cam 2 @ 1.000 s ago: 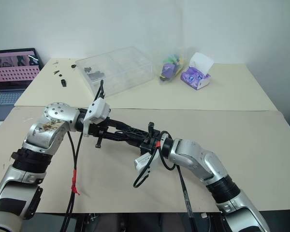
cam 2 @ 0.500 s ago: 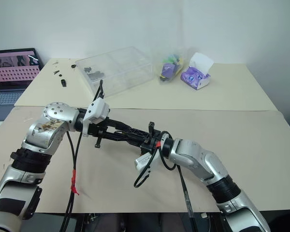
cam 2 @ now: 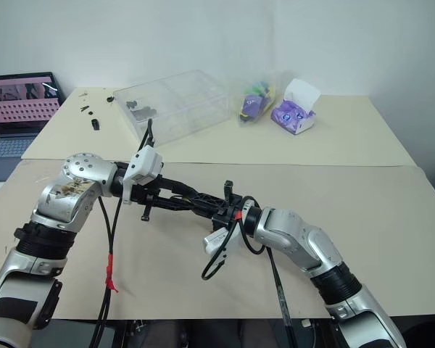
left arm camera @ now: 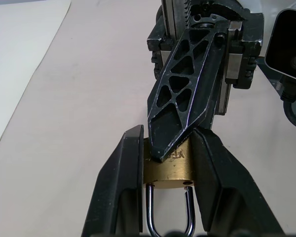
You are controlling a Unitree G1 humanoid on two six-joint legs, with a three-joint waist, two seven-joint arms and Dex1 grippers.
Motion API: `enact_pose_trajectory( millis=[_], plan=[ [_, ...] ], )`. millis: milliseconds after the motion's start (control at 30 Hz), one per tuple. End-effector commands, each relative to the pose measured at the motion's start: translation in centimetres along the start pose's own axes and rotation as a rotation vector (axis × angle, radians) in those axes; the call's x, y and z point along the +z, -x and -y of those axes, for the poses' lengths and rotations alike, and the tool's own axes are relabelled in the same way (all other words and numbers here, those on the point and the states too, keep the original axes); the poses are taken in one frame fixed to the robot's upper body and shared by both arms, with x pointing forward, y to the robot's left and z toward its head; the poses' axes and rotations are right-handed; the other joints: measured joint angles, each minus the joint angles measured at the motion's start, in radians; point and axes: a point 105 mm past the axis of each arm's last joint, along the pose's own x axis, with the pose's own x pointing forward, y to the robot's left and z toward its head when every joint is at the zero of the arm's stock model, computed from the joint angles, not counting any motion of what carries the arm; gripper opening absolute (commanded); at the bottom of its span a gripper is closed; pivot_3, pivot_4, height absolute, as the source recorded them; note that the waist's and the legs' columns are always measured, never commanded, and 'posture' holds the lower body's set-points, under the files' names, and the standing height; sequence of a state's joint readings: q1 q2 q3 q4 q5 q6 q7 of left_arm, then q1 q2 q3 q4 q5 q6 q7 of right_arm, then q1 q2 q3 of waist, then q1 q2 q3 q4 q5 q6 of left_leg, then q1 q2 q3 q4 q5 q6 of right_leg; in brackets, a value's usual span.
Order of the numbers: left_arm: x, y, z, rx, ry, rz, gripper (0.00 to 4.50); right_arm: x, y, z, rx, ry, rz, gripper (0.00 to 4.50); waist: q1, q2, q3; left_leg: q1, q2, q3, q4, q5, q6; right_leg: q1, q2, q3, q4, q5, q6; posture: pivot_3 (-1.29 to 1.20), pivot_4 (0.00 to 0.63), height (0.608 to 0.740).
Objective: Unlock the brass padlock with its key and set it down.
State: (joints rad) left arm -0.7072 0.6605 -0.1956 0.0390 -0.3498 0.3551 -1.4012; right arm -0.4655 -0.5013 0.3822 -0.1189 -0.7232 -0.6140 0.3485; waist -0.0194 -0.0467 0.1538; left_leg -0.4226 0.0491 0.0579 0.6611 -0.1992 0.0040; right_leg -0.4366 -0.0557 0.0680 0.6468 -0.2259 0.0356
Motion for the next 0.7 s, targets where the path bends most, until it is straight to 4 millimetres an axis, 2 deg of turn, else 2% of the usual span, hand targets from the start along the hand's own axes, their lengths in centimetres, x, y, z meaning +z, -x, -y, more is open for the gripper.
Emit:
enact_pose_trajectory(
  millis=[33, 700],
  plan=[
    [0.36, -0.35, 0.33, -0.016, -0.024, -0.008, 0.85, 0.56, -0.22, 1.69, -0.059, 0.024, 0.029, 0.26, 0.000, 0.000, 0.000, 0.000, 0.000, 0.000, 0.000, 0.000, 0.000, 0.000, 0.000, 0.000, 0.000, 0.000, 0.000, 0.00, 0.150, 0.740],
    [0.13, -0.08, 0.54, -0.019, -0.017, -0.017, 0.85, 0.68, -0.25, 1.44, -0.055, 0.013, 0.027, 0.25, 0.000, 0.000, 0.000, 0.000, 0.000, 0.000, 0.000, 0.000, 0.000, 0.000, 0.000, 0.000, 0.000, 0.000, 0.000, 0.00, 0.150, 0.740]
  ],
)
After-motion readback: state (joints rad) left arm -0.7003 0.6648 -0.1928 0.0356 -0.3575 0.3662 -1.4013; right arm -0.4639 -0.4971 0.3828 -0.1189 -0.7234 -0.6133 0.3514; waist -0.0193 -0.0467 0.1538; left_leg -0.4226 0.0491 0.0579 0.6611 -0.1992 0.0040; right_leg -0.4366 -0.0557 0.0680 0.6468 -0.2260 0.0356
